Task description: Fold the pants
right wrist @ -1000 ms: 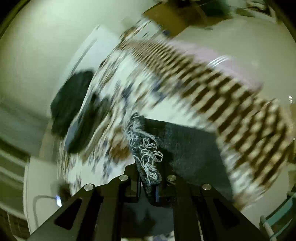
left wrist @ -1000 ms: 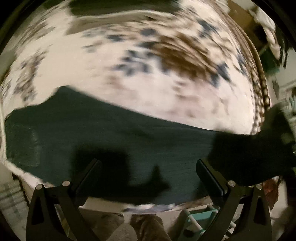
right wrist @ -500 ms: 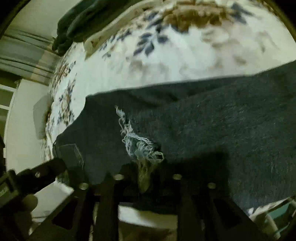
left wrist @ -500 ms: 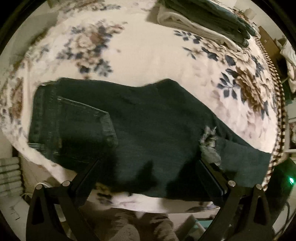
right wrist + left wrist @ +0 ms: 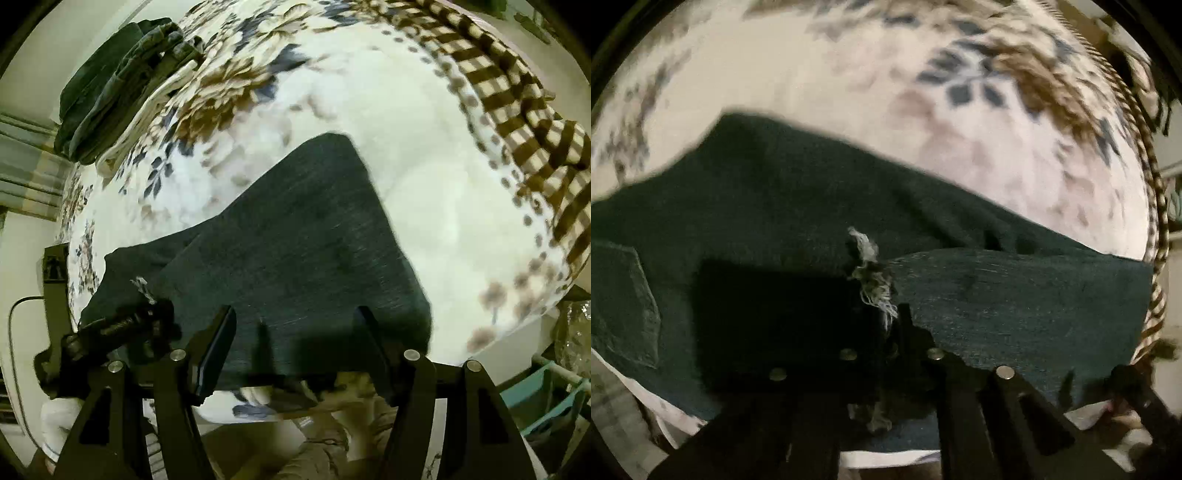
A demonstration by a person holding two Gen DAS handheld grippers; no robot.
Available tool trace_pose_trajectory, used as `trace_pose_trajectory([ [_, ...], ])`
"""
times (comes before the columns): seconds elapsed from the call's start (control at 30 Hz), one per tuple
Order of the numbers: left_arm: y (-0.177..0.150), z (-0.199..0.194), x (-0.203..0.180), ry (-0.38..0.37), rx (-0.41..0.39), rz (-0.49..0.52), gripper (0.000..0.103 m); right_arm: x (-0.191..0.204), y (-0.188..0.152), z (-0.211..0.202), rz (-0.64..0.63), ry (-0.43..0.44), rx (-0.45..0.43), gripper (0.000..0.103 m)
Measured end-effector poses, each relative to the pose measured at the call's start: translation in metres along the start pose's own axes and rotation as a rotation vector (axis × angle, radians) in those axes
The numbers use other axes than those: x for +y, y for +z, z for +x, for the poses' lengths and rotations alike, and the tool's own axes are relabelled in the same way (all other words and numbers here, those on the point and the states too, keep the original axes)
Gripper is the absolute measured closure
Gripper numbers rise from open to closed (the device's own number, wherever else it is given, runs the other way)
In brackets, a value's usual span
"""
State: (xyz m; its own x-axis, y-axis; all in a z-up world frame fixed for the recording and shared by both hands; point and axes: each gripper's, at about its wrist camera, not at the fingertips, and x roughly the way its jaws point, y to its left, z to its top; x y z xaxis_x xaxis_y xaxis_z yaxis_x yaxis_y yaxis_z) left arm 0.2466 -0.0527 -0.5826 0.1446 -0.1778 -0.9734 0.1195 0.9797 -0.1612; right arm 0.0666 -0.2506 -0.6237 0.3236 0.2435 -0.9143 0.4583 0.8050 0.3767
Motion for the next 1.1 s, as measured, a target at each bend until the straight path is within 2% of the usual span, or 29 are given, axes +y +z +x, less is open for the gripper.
trace_pose_trajectory([
  [0.1,-0.006,-0.019,0.011,-0.021,-0.033,-0.039,0.100,0.007,0.001,0.001,-0.042,-0.051,0.015,0.035],
  [0.17,-0.012,-0.033,0.022,-0.005,-0.053,-0.056,0.100,0.018,0.003,0.007,-0.058,-0.078,0.038,0.034],
  [0.2,-0.014,-0.038,0.029,-0.001,-0.056,-0.068,0.100,0.024,0.005,0.009,-0.069,-0.093,0.049,0.028],
  [0.3,-0.021,-0.041,0.051,0.018,-0.041,-0.112,0.100,0.042,0.005,0.016,-0.125,-0.193,0.068,0.014],
  [0.4,-0.027,-0.035,0.069,0.023,-0.013,-0.146,0.100,0.055,0.006,0.028,-0.162,-0.259,0.091,0.011],
  [0.53,-0.036,-0.027,0.076,0.033,0.011,-0.144,0.097,0.064,0.008,0.044,-0.183,-0.287,0.124,0.010],
  [0.63,-0.037,-0.023,0.072,0.080,0.030,-0.102,0.090,0.072,0.010,0.050,-0.205,-0.309,0.130,0.010],
  [0.7,-0.035,-0.023,0.069,0.111,0.036,-0.088,0.061,0.079,0.010,0.051,-0.219,-0.305,0.126,0.010],
  [0.8,-0.034,-0.036,0.078,0.083,0.021,-0.102,0.036,0.090,0.008,0.049,-0.240,-0.303,0.120,0.010],
  [0.87,-0.032,-0.050,0.086,0.058,-0.005,-0.138,0.035,0.099,0.005,0.049,-0.243,-0.288,0.127,0.010],
  [0.93,-0.034,-0.064,0.105,-0.022,-0.013,-0.214,0.035,0.103,-0.004,0.044,-0.239,-0.268,0.136,0.010],
  [1.0,-0.043,-0.080,0.141,-0.182,-0.025,-0.364,0.035,0.111,-0.008,0.044,-0.229,-0.234,0.151,0.010],
  [1.1,-0.069,-0.097,0.195,-0.277,-0.084,-0.592,0.035,0.125,-0.015,0.046,-0.241,-0.212,0.168,0.010],
])
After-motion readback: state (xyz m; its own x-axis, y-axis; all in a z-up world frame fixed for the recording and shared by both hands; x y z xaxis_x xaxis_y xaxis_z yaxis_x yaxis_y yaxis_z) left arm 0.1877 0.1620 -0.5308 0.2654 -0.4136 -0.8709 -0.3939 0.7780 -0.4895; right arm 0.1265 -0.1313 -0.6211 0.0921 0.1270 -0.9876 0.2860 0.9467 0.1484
